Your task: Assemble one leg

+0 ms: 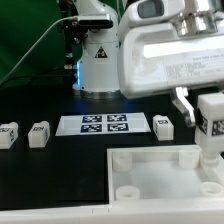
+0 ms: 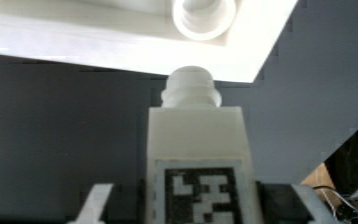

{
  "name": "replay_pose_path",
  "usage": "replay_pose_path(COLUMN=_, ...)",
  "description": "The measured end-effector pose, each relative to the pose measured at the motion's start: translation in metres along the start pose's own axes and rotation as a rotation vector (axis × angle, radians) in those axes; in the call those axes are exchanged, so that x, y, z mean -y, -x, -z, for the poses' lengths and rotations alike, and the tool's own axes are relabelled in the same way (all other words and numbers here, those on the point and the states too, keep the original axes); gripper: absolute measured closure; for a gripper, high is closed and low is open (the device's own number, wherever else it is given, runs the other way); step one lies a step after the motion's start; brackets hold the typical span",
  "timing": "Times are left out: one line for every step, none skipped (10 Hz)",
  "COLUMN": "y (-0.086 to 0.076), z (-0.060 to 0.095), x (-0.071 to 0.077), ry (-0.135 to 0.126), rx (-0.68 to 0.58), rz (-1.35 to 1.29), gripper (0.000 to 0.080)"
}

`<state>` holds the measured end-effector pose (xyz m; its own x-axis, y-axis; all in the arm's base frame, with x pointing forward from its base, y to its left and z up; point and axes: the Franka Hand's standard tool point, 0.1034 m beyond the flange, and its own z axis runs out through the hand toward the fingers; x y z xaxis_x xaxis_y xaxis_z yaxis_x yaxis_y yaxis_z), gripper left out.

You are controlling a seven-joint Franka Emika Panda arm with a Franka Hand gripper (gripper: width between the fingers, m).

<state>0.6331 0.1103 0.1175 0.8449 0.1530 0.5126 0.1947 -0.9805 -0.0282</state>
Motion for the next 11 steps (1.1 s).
replay_pose_path(y=0.004, z=-0.007, x=-0.002, ry=0.0, rx=0.001, rz=0.001, gripper=0.0509)
replay_pose_path(y=0.007, z=-0.013, x=0.001, ry=-0.002, rx=-0.003, rz=0.002, gripper=0.0509)
replay_pose_path(y=0.013, z=-0.018, x=0.001, ry=-0.003, rx=0.008, rz=0.001, gripper=0.0509)
replay_pose_path(y=0.015, z=-0.019, x=0.001, ry=-0.004, rx=0.011, rz=0.002, gripper=0.0509)
replay_pose_path(y=0.019, z=-0.022, x=0.001, ry=-0.004, rx=0.016, rz=0.002, gripper=0.0509)
replay_pose_path(y=0.023, z=-0.025, x=0.003, ry=-0.006, rx=0.021, rz=0.003, gripper=0.0509)
replay_pose_path(y=0.023, z=-0.026, x=0.005, ry=-0.007, rx=0.011, rz=0.005, gripper=0.0509)
replay_pose_path(y=0.027, z=-0.028, x=0.007, ry=-0.009, rx=0.012, rz=0.008, gripper=0.0509)
replay_pose_path(y=0.031, z=-0.032, x=0.008, ry=-0.01, rx=0.017, rz=0.008, gripper=0.0509)
replay_pose_path(y=0.032, z=-0.034, x=0.008, ry=-0.009, rx=0.008, rz=0.008, gripper=0.0509)
replay_pose_path(y=0.031, z=-0.035, x=0.008, ry=-0.008, rx=-0.012, rz=0.01, gripper=0.0509)
